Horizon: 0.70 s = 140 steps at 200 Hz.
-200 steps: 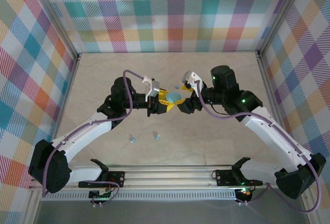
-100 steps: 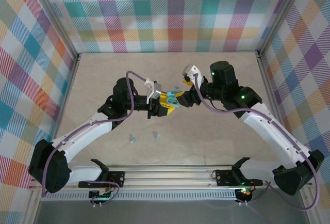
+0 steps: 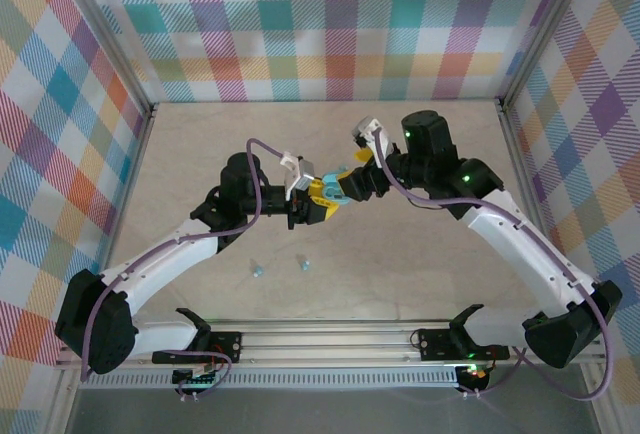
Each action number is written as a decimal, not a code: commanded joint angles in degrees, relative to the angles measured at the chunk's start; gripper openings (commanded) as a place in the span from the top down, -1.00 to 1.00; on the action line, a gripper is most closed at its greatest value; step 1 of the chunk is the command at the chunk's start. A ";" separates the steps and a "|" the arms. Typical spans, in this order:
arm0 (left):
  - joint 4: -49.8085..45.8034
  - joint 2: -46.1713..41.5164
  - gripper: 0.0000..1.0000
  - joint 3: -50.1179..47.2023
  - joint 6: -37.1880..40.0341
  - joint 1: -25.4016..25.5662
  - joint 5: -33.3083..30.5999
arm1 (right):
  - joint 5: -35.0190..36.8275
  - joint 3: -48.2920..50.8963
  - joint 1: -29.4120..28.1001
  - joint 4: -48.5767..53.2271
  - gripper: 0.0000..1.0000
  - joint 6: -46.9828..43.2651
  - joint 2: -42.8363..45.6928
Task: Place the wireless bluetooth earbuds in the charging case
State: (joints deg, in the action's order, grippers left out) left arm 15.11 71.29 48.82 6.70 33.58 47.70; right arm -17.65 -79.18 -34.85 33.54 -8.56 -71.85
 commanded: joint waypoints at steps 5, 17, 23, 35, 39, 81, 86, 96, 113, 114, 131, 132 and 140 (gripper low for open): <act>1.52 0.45 0.83 -1.53 -1.75 -0.93 -2.93 | -2.56 -4.16 0.52 3.74 -0.47 2.40 0.03; 1.46 0.52 0.83 -1.80 -1.86 -1.23 -3.65 | -1.45 -5.70 0.81 5.35 -0.48 5.36 -0.90; 1.50 0.53 0.83 -1.95 -1.87 -1.39 -3.99 | -0.73 -6.26 1.05 5.99 -0.49 5.91 -1.36; 1.63 0.52 0.83 -2.27 -1.96 -1.74 -4.19 | 0.66 -7.29 1.63 7.13 -0.48 6.59 -2.33; 1.71 0.55 0.83 -2.39 -2.00 -1.84 -4.28 | 1.04 -7.58 1.94 7.50 -0.48 6.85 -2.68; 1.85 0.18 0.82 -3.53 -2.30 -2.64 -4.62 | -0.86 -10.69 6.93 9.57 -0.42 11.80 -6.02; 1.85 0.20 0.83 -3.68 -2.30 -2.65 -4.71 | -1.14 -11.29 7.97 10.23 -0.41 12.56 -6.87; 1.94 0.12 0.82 -3.95 -2.30 -2.76 -4.94 | 0.13 -12.63 9.73 12.35 -0.36 13.57 -9.12; 1.94 0.18 0.82 -4.00 -2.38 -2.89 -5.68 | 7.24 -15.20 10.86 16.54 -0.32 14.02 -13.88; 1.89 0.17 0.82 -4.04 -2.39 -2.90 -5.73 | 7.74 -15.34 10.86 16.81 -0.32 14.01 -14.17; 2.02 0.24 0.82 -3.91 -2.32 -2.91 -6.09 | 14.86 -17.56 10.86 20.12 -0.31 14.26 -19.39; 2.02 0.21 0.82 -3.91 -2.31 -2.95 -6.15 | 15.16 -17.71 10.86 20.32 -0.31 14.27 -19.69; 2.20 0.09 0.82 -3.90 -2.30 -2.99 -6.44 | 17.22 -18.76 10.86 21.68 -0.31 14.29 -22.30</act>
State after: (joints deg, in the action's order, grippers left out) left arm 15.35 71.68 45.39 5.15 31.29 42.22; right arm -9.98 -94.91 -23.81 47.62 3.92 -87.88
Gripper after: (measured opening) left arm 0.347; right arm 0.658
